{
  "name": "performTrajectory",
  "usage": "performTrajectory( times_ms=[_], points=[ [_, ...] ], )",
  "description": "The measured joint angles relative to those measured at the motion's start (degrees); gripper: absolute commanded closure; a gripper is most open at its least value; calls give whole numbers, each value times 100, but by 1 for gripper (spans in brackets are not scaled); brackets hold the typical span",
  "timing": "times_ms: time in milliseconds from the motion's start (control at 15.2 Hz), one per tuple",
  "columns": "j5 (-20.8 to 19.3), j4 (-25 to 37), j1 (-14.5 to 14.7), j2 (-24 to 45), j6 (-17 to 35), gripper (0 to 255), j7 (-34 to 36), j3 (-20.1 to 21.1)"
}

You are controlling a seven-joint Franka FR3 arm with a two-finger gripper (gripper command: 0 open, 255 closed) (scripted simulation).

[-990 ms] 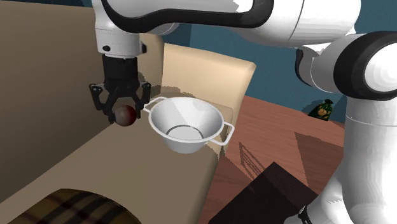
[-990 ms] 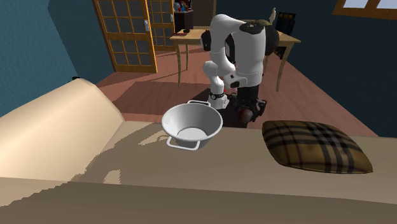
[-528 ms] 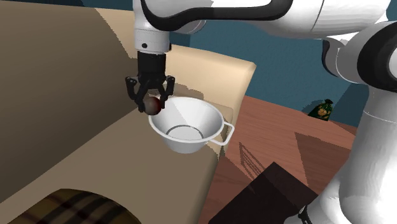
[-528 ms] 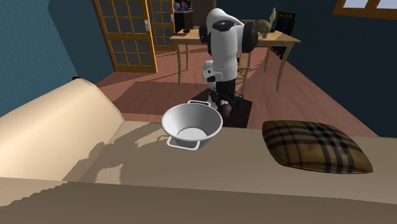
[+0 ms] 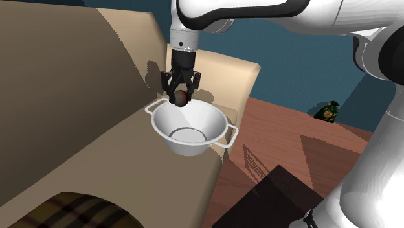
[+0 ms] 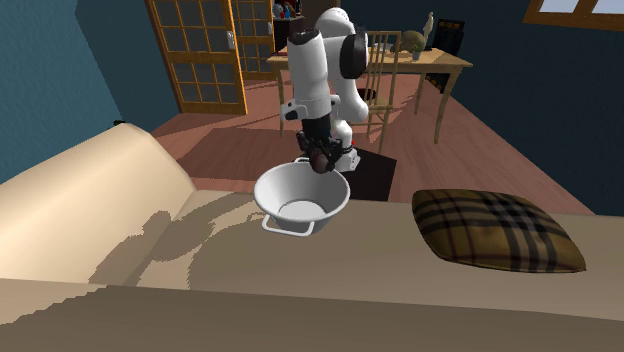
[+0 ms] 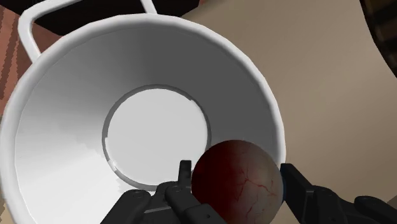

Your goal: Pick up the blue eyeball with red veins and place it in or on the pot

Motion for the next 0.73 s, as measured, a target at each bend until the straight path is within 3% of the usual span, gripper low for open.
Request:
performTrajectory(
  times_ms=[330, 726],
  points=[
    [65, -265, -403, -217, 9, 255, -660, -257],
    [73, -727, -457, -235, 442, 255, -786, -297]
  ],
)
